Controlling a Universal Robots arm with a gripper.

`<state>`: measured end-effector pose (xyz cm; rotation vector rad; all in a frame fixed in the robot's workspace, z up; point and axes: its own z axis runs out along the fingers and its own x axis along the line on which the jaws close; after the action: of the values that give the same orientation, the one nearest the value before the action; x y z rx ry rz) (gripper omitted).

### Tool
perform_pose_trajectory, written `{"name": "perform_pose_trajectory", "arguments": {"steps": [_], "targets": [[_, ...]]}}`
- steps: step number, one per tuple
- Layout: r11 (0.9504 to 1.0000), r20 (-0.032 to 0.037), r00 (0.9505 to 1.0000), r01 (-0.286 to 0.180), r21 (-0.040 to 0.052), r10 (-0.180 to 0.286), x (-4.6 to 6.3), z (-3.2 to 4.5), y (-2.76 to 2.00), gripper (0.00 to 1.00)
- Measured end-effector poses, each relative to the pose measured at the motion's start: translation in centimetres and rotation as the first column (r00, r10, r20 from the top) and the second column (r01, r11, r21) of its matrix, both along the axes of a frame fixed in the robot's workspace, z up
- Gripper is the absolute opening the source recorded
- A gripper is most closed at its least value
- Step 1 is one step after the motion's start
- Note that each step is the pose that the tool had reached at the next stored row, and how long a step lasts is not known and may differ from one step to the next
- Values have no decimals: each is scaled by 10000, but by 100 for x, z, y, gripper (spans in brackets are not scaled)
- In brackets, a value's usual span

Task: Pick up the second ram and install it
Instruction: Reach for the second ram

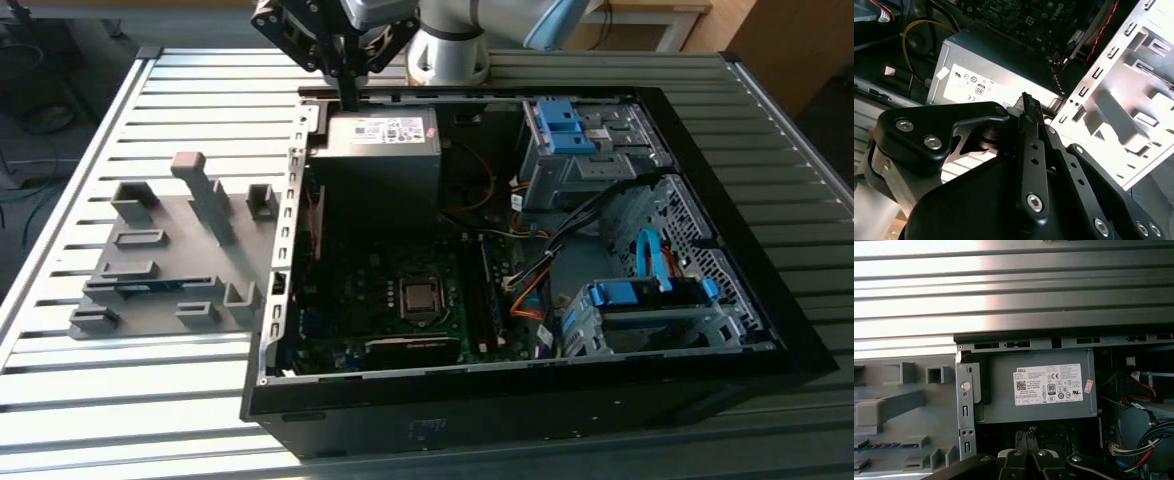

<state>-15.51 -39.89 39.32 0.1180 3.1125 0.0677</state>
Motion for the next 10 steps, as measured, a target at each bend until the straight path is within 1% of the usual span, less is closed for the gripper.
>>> {"name": "perform_pose_trajectory", "arguments": {"steps": [10], "targets": [[10000,0,10000,0,0,0,-34,0,0,11]]}}
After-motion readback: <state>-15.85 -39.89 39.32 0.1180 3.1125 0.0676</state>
